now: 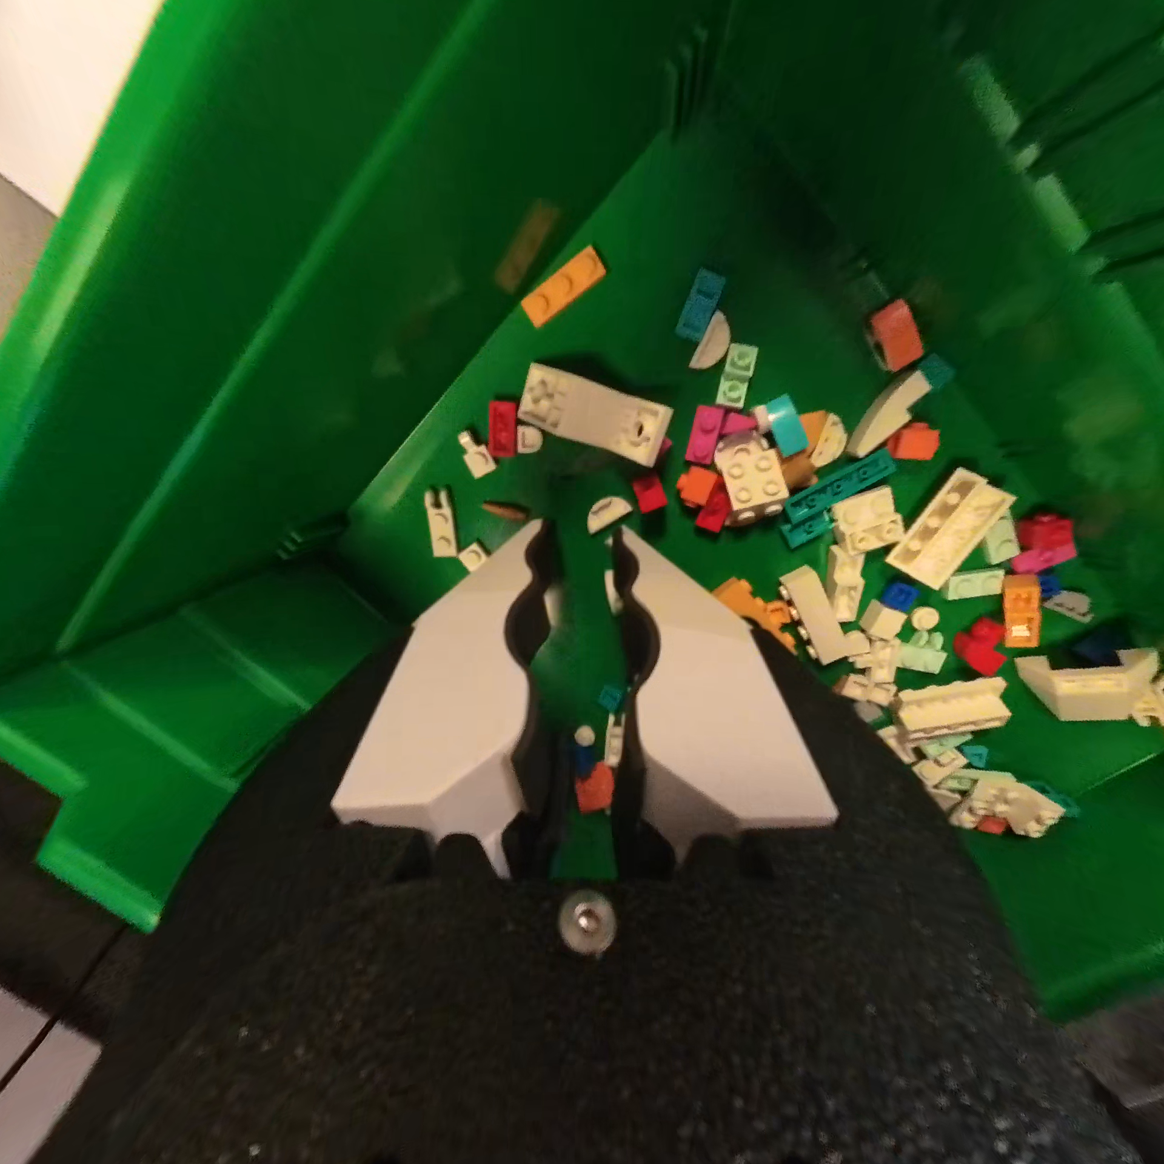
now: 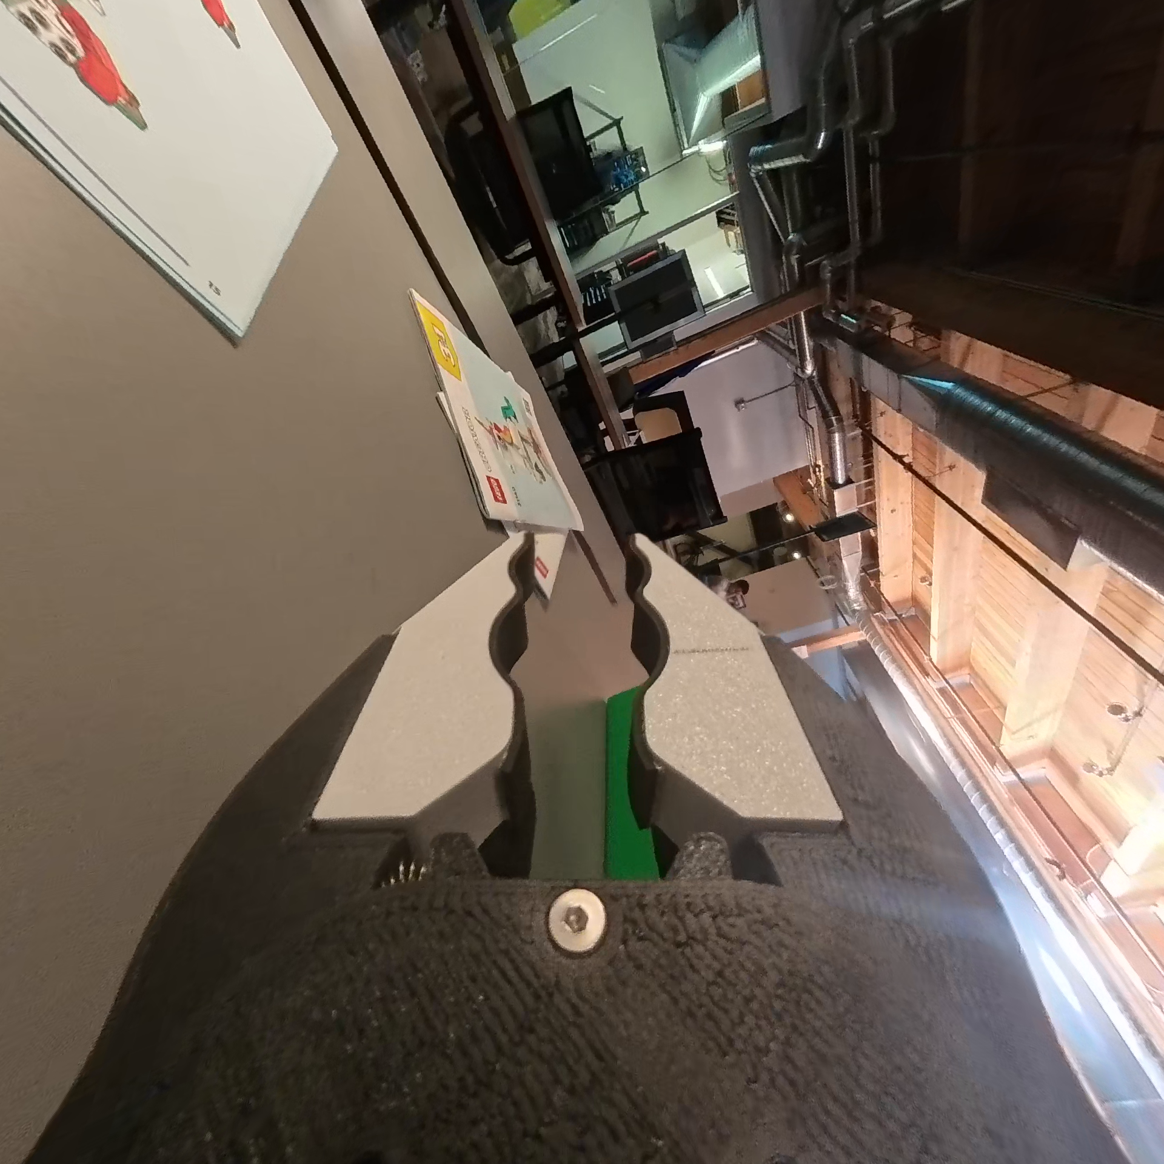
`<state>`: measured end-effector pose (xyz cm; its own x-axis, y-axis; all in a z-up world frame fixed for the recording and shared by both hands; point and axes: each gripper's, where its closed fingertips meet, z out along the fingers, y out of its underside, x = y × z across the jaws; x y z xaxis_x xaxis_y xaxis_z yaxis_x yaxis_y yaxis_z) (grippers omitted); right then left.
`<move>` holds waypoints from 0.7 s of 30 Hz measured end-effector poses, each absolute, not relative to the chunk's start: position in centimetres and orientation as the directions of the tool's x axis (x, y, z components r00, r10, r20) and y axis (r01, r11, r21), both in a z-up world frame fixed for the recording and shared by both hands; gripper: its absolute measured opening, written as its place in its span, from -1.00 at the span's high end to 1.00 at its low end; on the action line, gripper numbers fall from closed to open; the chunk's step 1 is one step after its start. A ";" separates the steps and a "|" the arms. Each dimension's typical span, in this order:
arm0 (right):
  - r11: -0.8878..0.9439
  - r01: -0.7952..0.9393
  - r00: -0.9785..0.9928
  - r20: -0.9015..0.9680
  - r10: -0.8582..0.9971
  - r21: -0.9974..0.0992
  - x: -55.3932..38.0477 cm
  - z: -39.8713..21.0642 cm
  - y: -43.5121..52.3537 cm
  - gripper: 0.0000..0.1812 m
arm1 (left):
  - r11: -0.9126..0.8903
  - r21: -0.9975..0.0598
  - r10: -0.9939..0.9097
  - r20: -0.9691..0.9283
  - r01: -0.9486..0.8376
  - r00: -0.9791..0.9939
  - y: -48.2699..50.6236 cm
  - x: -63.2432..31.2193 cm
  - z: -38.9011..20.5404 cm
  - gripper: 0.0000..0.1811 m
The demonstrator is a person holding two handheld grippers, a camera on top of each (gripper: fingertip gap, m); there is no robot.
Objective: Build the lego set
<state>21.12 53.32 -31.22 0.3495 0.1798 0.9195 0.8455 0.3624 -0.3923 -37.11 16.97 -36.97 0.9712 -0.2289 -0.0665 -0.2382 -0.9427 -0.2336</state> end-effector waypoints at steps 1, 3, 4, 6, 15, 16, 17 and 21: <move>0.367 0.846 0.345 0.922 0.178 -0.387 21.0 -31.2 53.3 0.70 | -0.941 -0.242 -0.232 -0.049 -0.237 0.971 17.2 -37.0 -37.1 0.82; 0.370 0.852 0.331 0.928 0.169 -0.371 20.9 -31.2 53.2 0.72 | -0.940 -0.239 -0.244 -0.027 -0.243 0.969 17.3 -37.0 -37.3 0.79; 0.371 0.853 0.326 0.930 0.168 -0.366 20.9 -31.3 53.2 0.72 | -0.943 -0.227 -0.246 -0.023 -0.244 0.969 17.2 -37.1 -37.4 0.78; 0.369 0.856 0.324 0.932 0.166 -0.363 20.9 -31.3 53.2 0.73 | -0.942 -0.215 -0.264 -0.008 -0.259 0.965 17.2 -36.8 -37.6 0.76; 0.360 0.851 0.343 0.924 0.171 -0.383 21.2 -31.3 53.4 0.74 | -0.942 -0.219 -0.263 0.014 -0.254 0.965 17.6 -36.4 -37.8 0.76; 0.361 0.850 0.342 0.924 0.172 -0.382 21.1 -31.3 53.4 0.75 | -0.944 -0.212 -0.260 0.011 -0.251 0.966 17.6 -36.5 -37.8 0.78; 0.362 0.850 0.342 0.924 0.172 -0.382 21.1 -31.3 53.4 0.75 | -0.946 -0.208 -0.255 0.007 -0.248 0.967 17.5 -36.6 -37.8 0.80; 0.364 0.848 0.344 0.923 0.174 -0.385 21.1 -31.3 53.4 0.75 | -0.956 -0.205 -0.218 0.021 -0.209 0.976 17.5 -36.7 -37.8 0.83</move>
